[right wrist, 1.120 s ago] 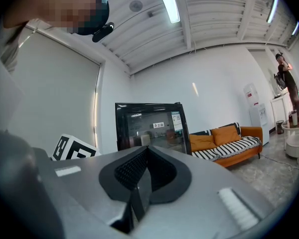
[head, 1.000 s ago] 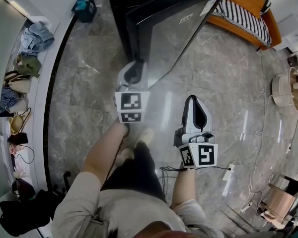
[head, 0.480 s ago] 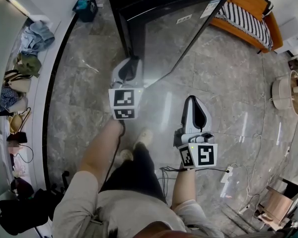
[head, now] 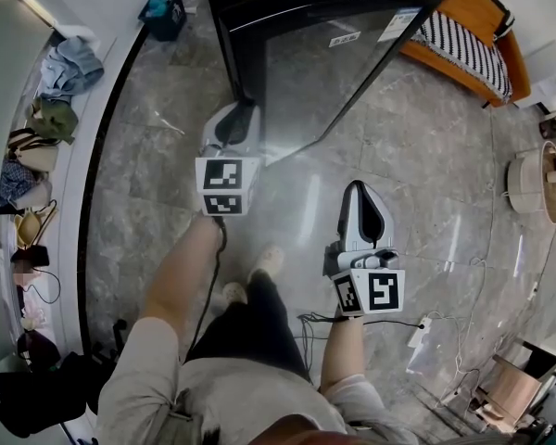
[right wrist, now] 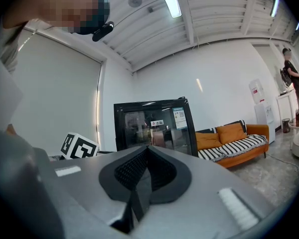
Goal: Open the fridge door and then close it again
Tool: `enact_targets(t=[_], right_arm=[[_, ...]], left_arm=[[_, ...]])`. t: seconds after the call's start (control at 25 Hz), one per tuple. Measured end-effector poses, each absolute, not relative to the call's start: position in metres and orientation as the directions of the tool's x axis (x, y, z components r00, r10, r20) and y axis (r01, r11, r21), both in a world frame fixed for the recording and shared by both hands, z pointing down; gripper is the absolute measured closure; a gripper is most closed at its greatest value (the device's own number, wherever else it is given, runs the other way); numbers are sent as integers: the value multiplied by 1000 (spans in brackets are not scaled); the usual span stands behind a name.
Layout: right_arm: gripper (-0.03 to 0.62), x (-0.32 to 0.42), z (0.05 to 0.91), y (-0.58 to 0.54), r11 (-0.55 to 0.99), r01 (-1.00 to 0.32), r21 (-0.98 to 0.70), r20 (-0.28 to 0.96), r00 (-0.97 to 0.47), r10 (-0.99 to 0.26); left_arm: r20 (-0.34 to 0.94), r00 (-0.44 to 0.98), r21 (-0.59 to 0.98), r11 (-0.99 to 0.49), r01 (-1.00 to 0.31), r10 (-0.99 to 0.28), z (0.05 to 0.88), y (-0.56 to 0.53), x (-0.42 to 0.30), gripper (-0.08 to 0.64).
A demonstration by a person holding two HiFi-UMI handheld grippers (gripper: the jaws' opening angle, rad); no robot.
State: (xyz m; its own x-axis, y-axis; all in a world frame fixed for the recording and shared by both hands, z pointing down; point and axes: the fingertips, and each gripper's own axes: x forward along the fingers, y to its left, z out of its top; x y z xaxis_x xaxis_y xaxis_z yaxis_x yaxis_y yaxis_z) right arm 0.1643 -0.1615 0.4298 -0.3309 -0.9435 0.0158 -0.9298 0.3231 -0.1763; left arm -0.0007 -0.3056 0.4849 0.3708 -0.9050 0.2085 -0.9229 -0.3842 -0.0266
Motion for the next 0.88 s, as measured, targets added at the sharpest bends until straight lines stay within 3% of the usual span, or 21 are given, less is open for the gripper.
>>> enact_targets(t=[0.88], right_arm=[[590, 152, 433, -206, 354, -920, -167, 43, -366, -930]], left_arm=[[224, 337, -56, -357, -932, -914, 485, -365, -29, 476]])
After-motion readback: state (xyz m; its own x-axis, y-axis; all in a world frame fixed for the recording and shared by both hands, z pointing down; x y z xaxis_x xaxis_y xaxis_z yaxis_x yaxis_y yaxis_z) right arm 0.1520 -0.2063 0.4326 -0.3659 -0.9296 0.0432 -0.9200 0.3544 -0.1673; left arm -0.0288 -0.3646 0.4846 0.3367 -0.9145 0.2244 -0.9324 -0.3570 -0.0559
